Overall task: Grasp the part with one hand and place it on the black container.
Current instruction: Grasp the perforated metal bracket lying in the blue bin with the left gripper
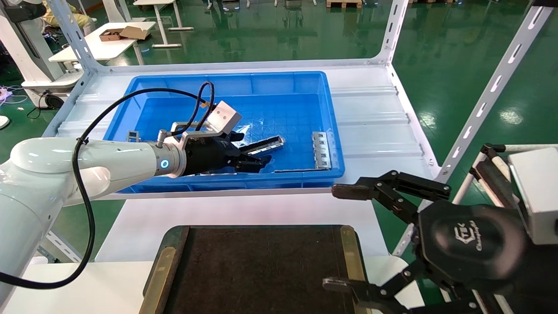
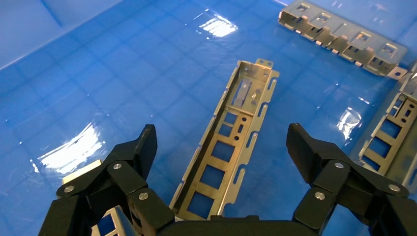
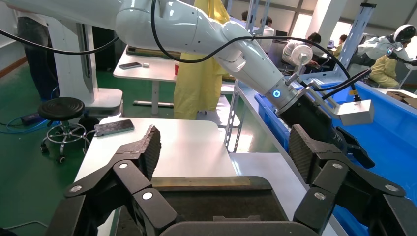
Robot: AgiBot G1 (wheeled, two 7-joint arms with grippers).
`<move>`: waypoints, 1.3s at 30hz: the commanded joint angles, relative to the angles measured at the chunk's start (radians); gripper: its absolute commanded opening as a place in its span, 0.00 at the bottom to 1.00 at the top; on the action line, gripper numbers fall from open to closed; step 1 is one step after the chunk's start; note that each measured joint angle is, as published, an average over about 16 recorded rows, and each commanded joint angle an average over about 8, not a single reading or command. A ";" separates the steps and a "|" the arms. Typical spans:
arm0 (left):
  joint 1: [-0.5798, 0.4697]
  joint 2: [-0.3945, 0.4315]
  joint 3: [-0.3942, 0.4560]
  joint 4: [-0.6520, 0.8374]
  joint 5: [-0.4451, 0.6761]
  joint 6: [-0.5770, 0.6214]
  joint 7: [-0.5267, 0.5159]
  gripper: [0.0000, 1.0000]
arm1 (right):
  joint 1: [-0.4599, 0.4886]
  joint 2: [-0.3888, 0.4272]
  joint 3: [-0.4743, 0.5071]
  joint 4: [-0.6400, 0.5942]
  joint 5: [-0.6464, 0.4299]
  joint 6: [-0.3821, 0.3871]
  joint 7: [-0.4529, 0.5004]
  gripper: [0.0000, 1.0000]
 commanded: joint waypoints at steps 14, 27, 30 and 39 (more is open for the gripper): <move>0.004 0.000 0.005 0.017 -0.009 -0.002 0.008 0.00 | 0.000 0.000 -0.001 0.000 0.001 0.000 0.000 0.00; 0.005 0.000 0.003 0.008 -0.027 0.022 0.003 0.00 | 0.000 0.001 -0.002 0.000 0.001 0.001 -0.001 0.00; 0.000 -0.005 -0.003 0.000 -0.039 0.045 0.008 0.00 | 0.000 0.001 -0.002 0.000 0.001 0.001 -0.001 0.00; -0.028 -0.067 -0.041 -0.035 -0.103 0.215 0.055 0.00 | 0.001 0.001 -0.003 0.000 0.002 0.001 -0.001 0.00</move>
